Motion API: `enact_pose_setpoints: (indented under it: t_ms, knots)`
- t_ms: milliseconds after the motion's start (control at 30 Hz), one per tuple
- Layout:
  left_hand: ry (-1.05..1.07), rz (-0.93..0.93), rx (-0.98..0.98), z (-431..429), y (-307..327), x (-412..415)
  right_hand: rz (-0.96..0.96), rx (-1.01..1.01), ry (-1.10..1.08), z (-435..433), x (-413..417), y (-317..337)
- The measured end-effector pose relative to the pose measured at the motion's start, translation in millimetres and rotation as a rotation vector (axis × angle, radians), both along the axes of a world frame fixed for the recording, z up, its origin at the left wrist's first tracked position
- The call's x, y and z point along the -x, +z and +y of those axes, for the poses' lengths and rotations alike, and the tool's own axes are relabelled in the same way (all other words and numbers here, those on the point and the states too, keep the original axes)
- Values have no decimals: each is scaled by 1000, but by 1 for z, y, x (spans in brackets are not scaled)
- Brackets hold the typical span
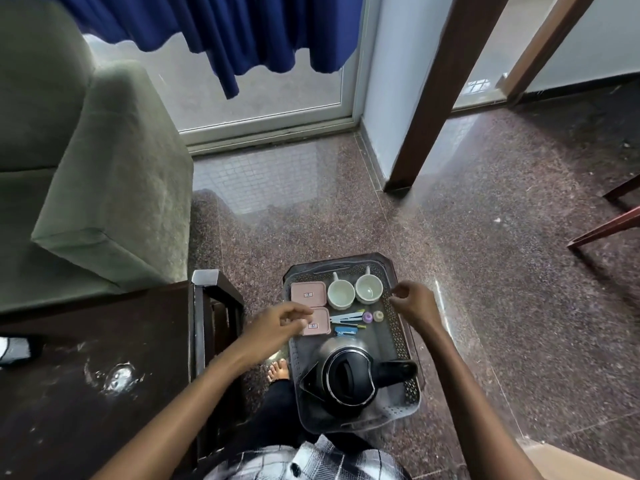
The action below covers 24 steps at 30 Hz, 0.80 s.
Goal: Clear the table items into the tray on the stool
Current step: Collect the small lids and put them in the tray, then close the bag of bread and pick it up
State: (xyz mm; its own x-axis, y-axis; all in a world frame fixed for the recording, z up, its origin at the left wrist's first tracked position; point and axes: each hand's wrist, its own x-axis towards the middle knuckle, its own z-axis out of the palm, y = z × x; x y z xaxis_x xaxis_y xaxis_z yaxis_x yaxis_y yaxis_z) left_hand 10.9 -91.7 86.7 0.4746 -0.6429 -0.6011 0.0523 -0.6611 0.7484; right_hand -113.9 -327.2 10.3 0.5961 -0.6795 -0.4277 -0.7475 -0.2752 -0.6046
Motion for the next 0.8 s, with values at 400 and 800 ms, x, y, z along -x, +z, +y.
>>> enact_pose_setpoints:
  t_ms: [400,800]
  knots:
    - [299,8,28,59,7,34,-214,-345,450,128,-48,38]
    - [781,27,159,263,14,66,-195,-287,741,339,-63,61]
